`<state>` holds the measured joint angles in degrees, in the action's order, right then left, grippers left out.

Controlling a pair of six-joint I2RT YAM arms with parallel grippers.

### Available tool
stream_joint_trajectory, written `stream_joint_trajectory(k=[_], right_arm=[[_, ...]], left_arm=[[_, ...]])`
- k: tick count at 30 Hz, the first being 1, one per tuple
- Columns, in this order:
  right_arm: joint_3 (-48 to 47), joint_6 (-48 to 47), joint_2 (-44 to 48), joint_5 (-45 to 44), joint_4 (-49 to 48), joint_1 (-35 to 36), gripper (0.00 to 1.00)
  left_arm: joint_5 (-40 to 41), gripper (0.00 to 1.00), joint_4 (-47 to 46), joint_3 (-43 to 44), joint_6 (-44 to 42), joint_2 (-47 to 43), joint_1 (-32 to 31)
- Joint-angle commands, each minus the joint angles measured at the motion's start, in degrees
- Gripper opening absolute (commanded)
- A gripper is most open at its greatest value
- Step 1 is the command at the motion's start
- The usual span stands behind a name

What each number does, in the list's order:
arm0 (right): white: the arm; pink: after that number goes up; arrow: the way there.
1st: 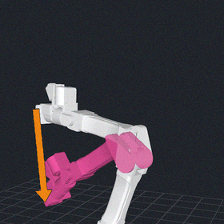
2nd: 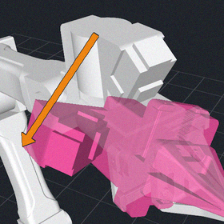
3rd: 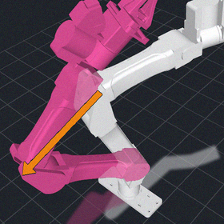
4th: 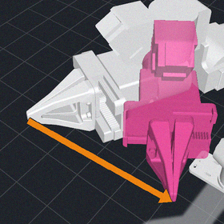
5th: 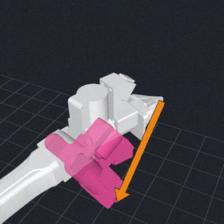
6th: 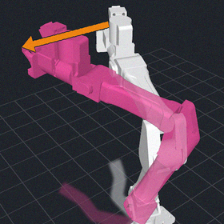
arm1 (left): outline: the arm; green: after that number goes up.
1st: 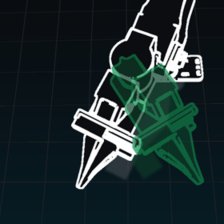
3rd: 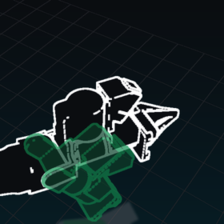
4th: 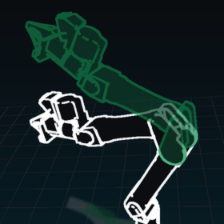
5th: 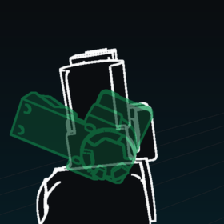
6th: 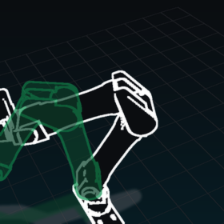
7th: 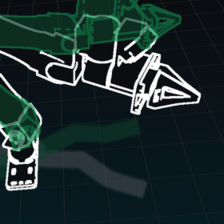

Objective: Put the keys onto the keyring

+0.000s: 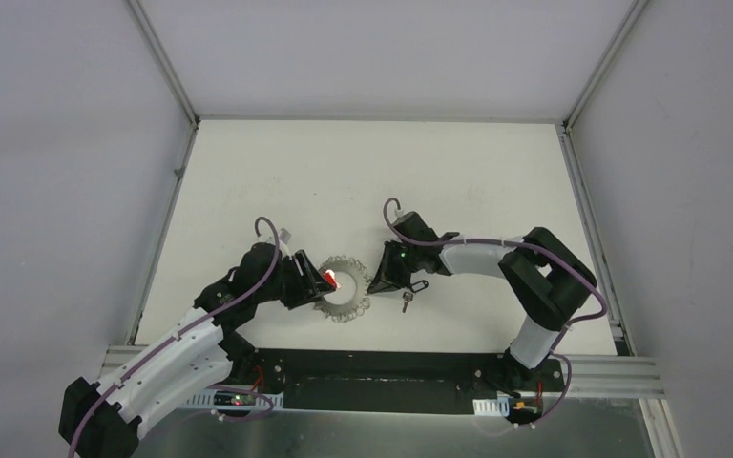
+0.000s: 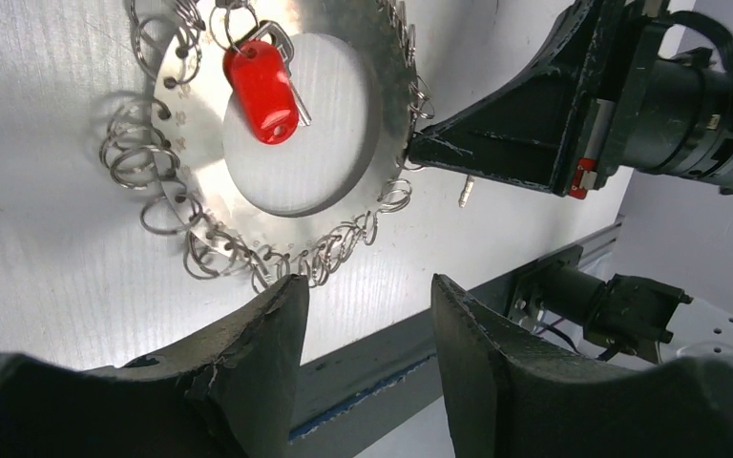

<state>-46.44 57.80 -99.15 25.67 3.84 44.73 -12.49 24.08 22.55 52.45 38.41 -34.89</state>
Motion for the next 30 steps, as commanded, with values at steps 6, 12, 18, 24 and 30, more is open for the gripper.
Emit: stream_joint_trajectory(k=[6, 12, 18, 24, 30], right_arm=[[-14.41, -28.50, 7.03, -1.64, 26.86, 0.00, 0.00], [-20.62, -39.69, 11.83, -7.33, 36.09, 0.83, 0.00], [-24.66, -51.49, 17.20, -15.52, 38.51, 4.99, 0.00], [-23.53, -59.27, 24.61, -14.34, 32.12, 8.48, 0.00], [-17.30, -60.16, 32.93, -9.65, 21.67, 8.53, 0.00]], left_arm=[[-0.68, 0.54, -1.53, 4.71, -9.82, -1.84, -0.35], [0.38, 0.54, -1.56, 7.69, -15.75, -3.54, -0.37], [-2.00, 0.53, -2.97, 10.83, -22.66, -4.84, -0.36], [-8.41, 0.51, -8.11, 12.80, -31.07, -5.48, -0.35], [-18.11, 0.47, -16.27, 12.86, -38.02, -4.89, -0.35]])
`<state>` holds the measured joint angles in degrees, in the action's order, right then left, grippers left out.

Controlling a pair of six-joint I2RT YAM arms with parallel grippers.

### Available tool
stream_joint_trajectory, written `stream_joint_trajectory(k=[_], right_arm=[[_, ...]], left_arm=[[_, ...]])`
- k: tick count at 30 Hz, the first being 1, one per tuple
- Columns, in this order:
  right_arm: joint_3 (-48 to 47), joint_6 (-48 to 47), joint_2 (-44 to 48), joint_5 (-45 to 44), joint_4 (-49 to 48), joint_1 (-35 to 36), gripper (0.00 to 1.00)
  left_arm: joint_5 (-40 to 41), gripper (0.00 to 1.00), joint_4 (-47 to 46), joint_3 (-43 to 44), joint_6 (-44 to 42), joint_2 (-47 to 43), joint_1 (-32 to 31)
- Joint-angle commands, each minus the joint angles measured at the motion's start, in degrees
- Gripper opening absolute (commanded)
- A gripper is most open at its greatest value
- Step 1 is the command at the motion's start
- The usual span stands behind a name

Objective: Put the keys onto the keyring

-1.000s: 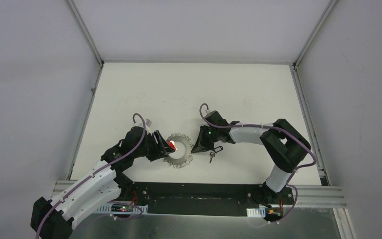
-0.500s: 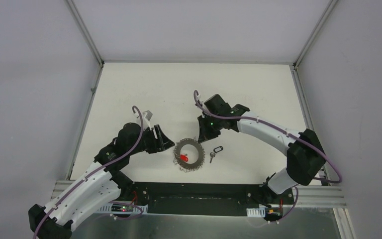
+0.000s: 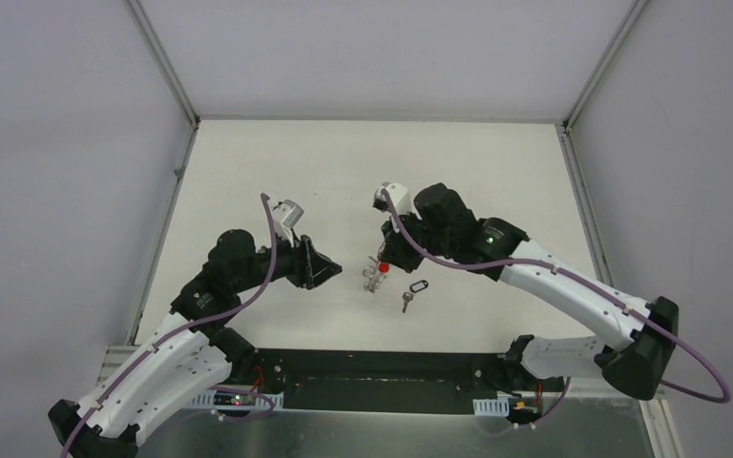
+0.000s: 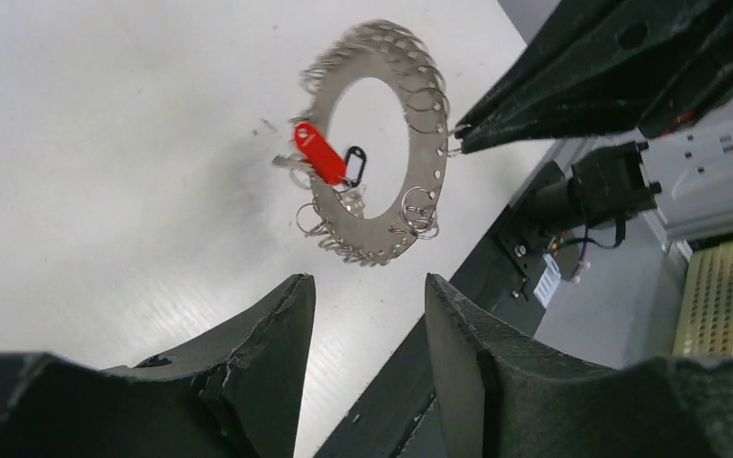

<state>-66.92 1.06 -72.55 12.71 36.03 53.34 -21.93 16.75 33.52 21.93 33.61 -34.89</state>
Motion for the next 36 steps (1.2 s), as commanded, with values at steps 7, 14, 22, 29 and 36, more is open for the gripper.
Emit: stream_joint_trajectory(k=[7, 14, 22, 29, 36], right_arm=[[12.15, -9.12, 14.46, 10.55, -19.75, -0.08, 0.00], [15.32, -11.14, 17.26, 16.96, -23.49, -0.08, 0.00], [16.47, -9.24, 17.46, 23.72, -28.37, -0.04, 0.00], [16.87, -8.64, 17.89, 26.33, -30.00, -0.08, 0.00], [16.48, -8.16, 17.80, 27.02, -30.46, -0.08, 0.00]], left_arm=[[-19.81, 0.44, -20.97, 0.96, -10.81, 3.25, -0.48], [-23.58, 0.34, -27.80, 0.77, -15.32, 6.12, -3.77], [-20.00, 0.28, -29.36, 0.32, -24.58, 8.36, -12.16], [-16.35, 0.23, -30.71, -2.58, -27.67, 5.77, -13.22], [-14.80, 0.23, -27.45, -2.60, -27.82, 3.64, -13.19]])
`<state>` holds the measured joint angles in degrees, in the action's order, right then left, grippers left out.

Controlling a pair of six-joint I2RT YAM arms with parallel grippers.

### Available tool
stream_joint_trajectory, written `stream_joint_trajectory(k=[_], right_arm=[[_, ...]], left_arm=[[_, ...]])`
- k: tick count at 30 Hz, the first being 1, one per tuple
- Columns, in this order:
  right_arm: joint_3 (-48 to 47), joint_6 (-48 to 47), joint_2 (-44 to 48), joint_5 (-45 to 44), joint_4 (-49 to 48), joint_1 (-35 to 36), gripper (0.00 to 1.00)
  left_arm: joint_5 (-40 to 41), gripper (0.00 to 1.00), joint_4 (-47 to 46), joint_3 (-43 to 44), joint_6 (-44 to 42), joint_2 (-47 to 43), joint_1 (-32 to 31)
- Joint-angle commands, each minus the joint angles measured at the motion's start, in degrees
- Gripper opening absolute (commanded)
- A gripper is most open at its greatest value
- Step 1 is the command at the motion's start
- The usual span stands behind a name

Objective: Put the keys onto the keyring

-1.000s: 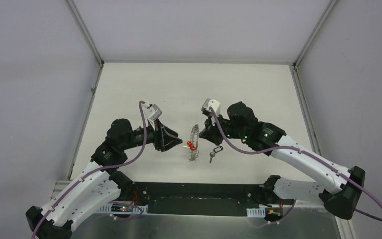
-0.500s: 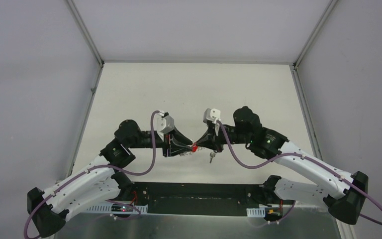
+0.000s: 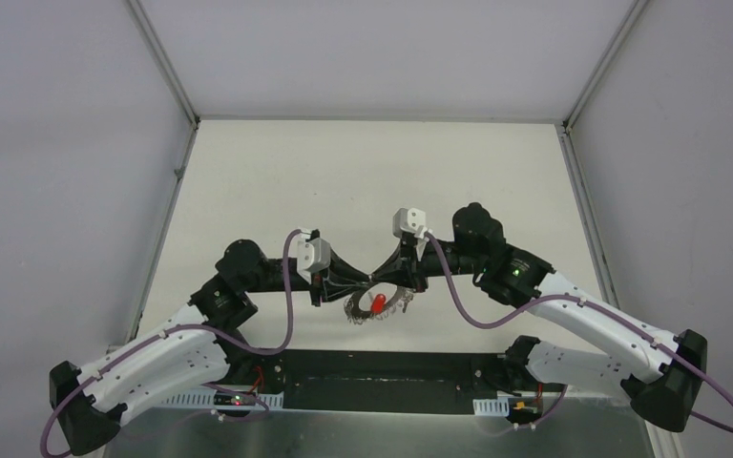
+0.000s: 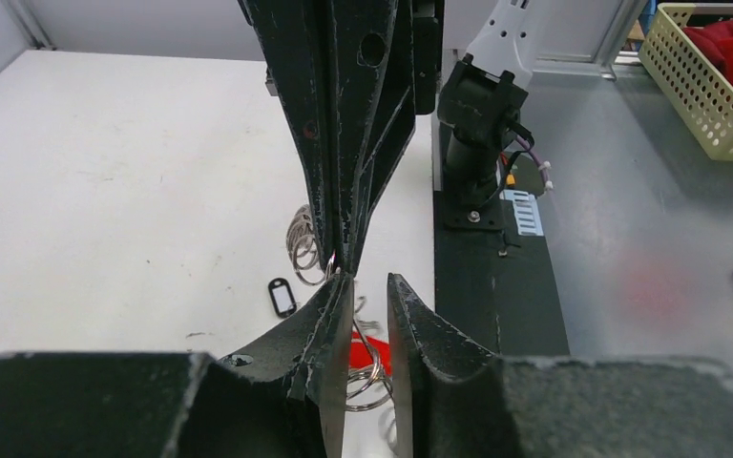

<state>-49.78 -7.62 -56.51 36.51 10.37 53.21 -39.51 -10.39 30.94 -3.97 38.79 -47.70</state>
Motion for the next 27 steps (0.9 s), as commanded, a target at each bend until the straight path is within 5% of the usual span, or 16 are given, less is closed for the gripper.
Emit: stream_joint_trajectory(k=[1, 18, 27], right_arm=[[-0.73, 0.55, 1.71, 3.21, -4.81, 0.05, 0.00], [-1.53, 1.17, 1.11, 4.80, -5.10, 0.05, 0.00], [-1.95, 2.08, 0.61, 5.23, -5.61, 0.06, 0.00]], left_arm=[[3.34, 0.24, -0.12, 0.00, -1.92, -1.90, -0.44], [2.74, 0.31, 3.44, 2.65, -2.51, -1.06, -0.44], [1.30, 0.25, 2.98, 3.16, -1.65, 0.89, -0.62]])
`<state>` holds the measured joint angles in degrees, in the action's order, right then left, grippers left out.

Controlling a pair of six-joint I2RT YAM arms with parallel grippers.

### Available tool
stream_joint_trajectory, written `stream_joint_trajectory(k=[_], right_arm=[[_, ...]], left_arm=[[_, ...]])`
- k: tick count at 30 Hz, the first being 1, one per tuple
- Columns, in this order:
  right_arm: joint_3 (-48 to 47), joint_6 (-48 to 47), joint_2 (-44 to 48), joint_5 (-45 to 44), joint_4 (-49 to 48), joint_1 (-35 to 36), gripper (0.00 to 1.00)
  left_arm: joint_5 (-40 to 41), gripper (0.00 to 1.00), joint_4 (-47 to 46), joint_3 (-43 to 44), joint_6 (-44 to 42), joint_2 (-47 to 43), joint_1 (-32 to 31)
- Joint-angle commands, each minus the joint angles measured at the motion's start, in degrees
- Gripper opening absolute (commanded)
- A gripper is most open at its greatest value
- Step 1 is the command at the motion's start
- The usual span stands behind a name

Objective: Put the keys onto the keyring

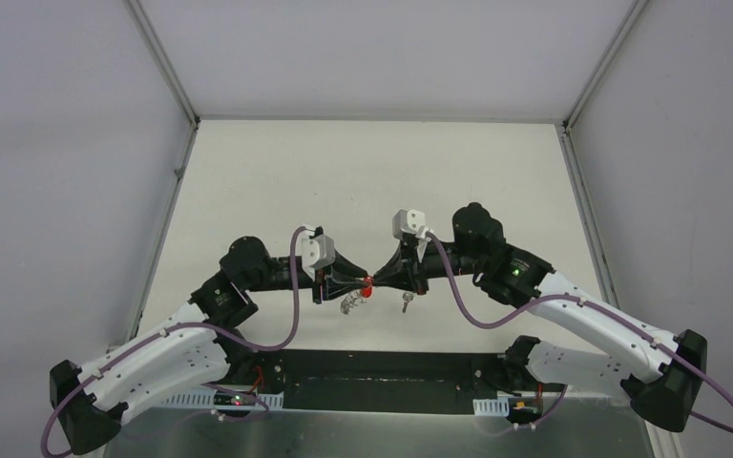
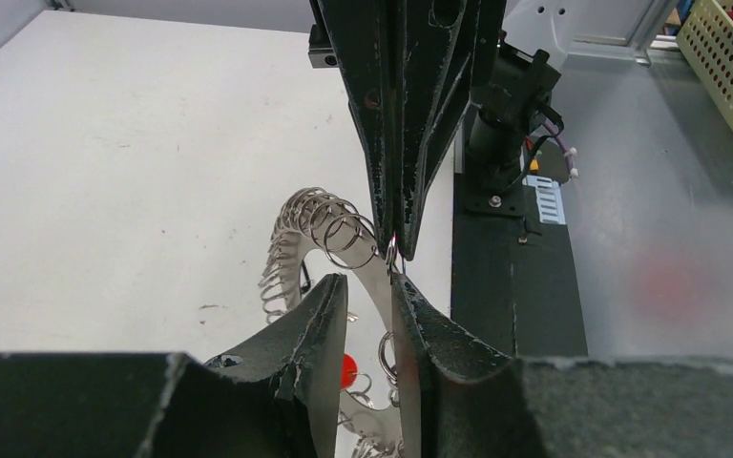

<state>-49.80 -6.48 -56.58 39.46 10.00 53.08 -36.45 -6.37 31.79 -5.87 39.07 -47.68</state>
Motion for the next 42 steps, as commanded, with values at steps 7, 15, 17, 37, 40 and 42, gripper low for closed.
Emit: stream_joint_trajectory(k=[7, 15, 17, 37, 40, 42], right_arm=[[-1.88, 1.49, 0.11, 2.36, -5.57, 0.18, 0.00], [-1.89, 2.03, -0.59, 2.94, -5.87, 0.21, 0.00], [-1.88, 2.12, -0.71, 2.97, -5.87, 0.18, 0.00], [0.80, 4.00, 4.40, -9.07, -6.84, 0.21, 0.57], [2.93, 3.37, 7.87, -10.29, -9.11, 0.18, 0.70], [3.94, 3.37, 9.35, -10.29, -9.63, 0.19, 0.70]], left_arm=[[-2.23, 0.27, -2.02, 2.05, 1.25, 1.17, -1.27], [-3.73, 0.17, -3.52, 2.05, 1.75, 2.48, -1.86], [-3.65, 0.17, -3.71, 2.00, 1.89, 2.68, -1.90], [2.06, 0.00, -2.23, 0.31, 2.73, -1.13, -2.14], [2.66, 0.00, -0.93, 0.25, 0.62, -2.82, -2.08], [2.55, 0.00, -0.63, -0.01, -1.25, -4.01, -2.14]])
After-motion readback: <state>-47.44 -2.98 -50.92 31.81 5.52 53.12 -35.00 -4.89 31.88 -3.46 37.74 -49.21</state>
